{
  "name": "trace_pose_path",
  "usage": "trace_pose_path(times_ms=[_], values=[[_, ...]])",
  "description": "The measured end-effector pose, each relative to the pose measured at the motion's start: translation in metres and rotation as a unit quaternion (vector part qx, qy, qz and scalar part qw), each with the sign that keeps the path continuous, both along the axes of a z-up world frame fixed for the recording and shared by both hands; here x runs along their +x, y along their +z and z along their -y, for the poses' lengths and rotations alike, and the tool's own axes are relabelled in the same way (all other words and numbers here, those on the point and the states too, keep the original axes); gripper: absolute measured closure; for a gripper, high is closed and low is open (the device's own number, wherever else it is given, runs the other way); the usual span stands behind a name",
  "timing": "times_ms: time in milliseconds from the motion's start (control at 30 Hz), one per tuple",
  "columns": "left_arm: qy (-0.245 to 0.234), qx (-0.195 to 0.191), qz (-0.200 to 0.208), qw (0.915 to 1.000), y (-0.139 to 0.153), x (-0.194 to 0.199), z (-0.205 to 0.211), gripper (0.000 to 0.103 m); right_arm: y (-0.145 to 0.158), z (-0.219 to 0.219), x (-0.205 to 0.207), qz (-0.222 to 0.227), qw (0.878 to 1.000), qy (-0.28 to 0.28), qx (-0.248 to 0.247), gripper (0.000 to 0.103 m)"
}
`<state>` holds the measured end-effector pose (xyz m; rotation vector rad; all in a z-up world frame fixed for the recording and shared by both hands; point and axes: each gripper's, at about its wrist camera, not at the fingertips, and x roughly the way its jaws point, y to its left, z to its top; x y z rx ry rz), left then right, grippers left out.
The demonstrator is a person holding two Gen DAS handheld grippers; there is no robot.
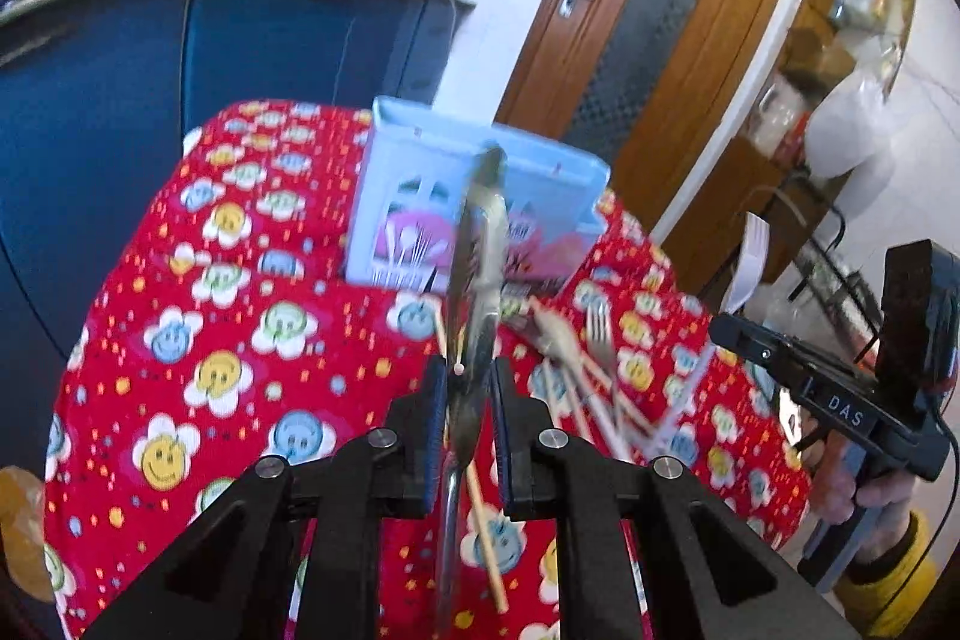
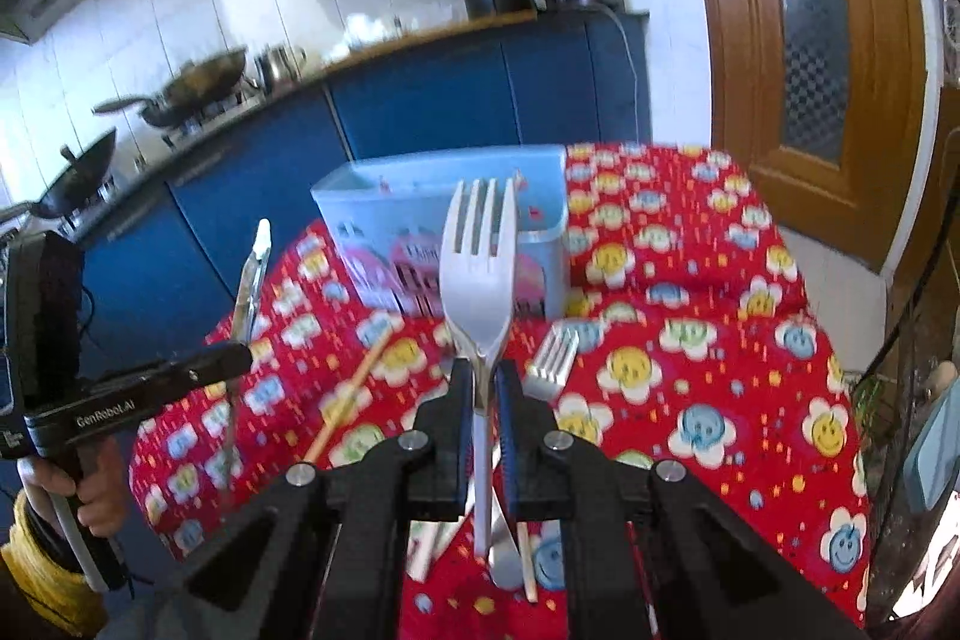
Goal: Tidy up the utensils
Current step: 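Lift the knife with the left tool over the blue box while the right tool carries the fork above it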
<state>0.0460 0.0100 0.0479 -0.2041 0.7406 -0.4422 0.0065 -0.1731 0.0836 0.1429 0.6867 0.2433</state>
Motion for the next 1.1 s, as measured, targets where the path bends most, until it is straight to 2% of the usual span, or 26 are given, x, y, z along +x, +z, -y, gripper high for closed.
trace_pose_path(times_ms=[167,333,600,800,933,1100], values=[[0.002,-0.021,0.027,0.9994,0.012,0.013,0.004,0.099,0.015,-0.003,0.002,0.038,0.999,-0.006,0.008,0.094],[0.003,-0.036,0.027,0.9990,0.015,0.026,0.005,0.099,0.022,-0.007,0.009,0.052,0.999,-0.005,0.004,0.094],[0.011,-0.036,0.079,0.9962,0.052,0.039,0.007,0.099,0.036,-0.005,0.023,0.069,0.998,-0.007,-0.001,0.094],[0.029,-0.026,0.135,0.9901,0.090,0.054,0.009,0.099,0.060,0.000,0.035,0.098,0.995,-0.014,-0.004,0.094],[0.040,-0.021,0.155,0.9869,0.105,0.070,0.012,0.099,0.073,0.003,0.050,0.115,0.993,-0.021,-0.008,0.094],[0.061,-0.021,0.193,0.9790,0.121,0.092,0.014,0.099,0.078,0.005,0.072,0.122,0.992,-0.026,-0.006,0.094]])
